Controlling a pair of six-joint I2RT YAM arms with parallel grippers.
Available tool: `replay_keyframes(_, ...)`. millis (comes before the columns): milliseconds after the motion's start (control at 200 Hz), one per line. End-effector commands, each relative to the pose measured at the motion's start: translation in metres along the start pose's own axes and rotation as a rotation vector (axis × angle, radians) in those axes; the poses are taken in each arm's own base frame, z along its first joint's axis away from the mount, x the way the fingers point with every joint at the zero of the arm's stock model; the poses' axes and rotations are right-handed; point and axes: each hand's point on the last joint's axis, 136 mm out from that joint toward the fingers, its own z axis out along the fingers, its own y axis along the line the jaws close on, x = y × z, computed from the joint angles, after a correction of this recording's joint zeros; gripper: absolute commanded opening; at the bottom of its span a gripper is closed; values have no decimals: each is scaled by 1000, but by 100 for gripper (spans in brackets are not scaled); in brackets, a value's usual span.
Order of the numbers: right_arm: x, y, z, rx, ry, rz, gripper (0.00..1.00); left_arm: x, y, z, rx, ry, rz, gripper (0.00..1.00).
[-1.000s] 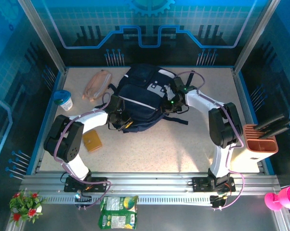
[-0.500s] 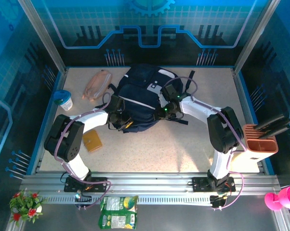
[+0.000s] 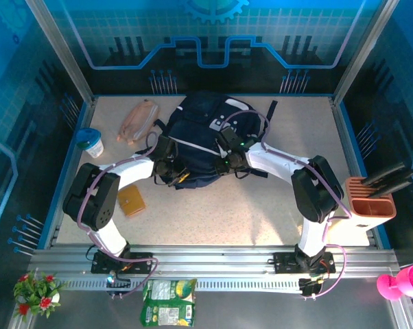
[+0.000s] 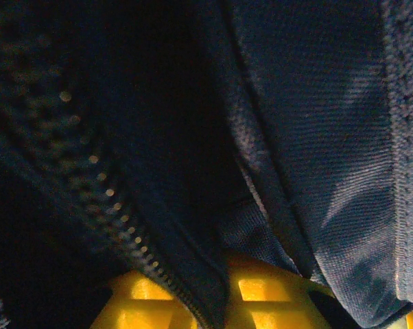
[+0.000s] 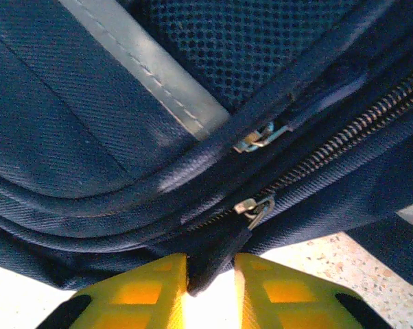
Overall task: Pack the student bag
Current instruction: Unzip the student bag at the top-center of the table.
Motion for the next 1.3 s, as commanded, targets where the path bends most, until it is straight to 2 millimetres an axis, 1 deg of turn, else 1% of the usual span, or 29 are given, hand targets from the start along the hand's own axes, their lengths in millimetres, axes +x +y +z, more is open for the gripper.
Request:
replay_keyframes(0,-4,-8,-3,72,-8,13,23,5,5,4,-22,21,15,14)
replay_keyframes(90,-5,-12,-2,94,0,35,23,5,6,4,-24,20,15,14)
replay_keyframes(250,-12,0,-2,42,-13,46,30,6,6,3,-23,21,16,14)
replay_keyframes(345,-16,2,-5,30,-33,53,32,6,5,2,-22,19,16,14)
replay_keyframes(450,-15,-1,-2,41,-17,63,27,6,6,2,-23,18,16,14)
replay_keyframes(535,-8,-5,3,60,15,68,23,6,6,2,-23,19,14,13)
replay_keyframes(640,-3,-7,5,65,27,75,20,6,7,2,-24,18,14,13)
replay_keyframes(865,4,-15,10,84,61,93,18,6,5,2,-20,18,16,13)
replay_keyframes(1076,9,-18,13,91,87,96,18,5,3,1,-18,17,16,13)
replay_keyframes(1096,9,-18,14,93,86,95,17,5,3,1,-18,17,17,14)
replay_keyframes(1181,6,-18,12,87,71,85,5,5,2,1,-16,16,16,13)
replay_keyframes(1226,4,-14,11,67,56,70,0,5,1,1,-13,18,18,13)
replay_keyframes(1296,0,-3,6,29,31,31,0,6,-4,1,-2,24,21,13)
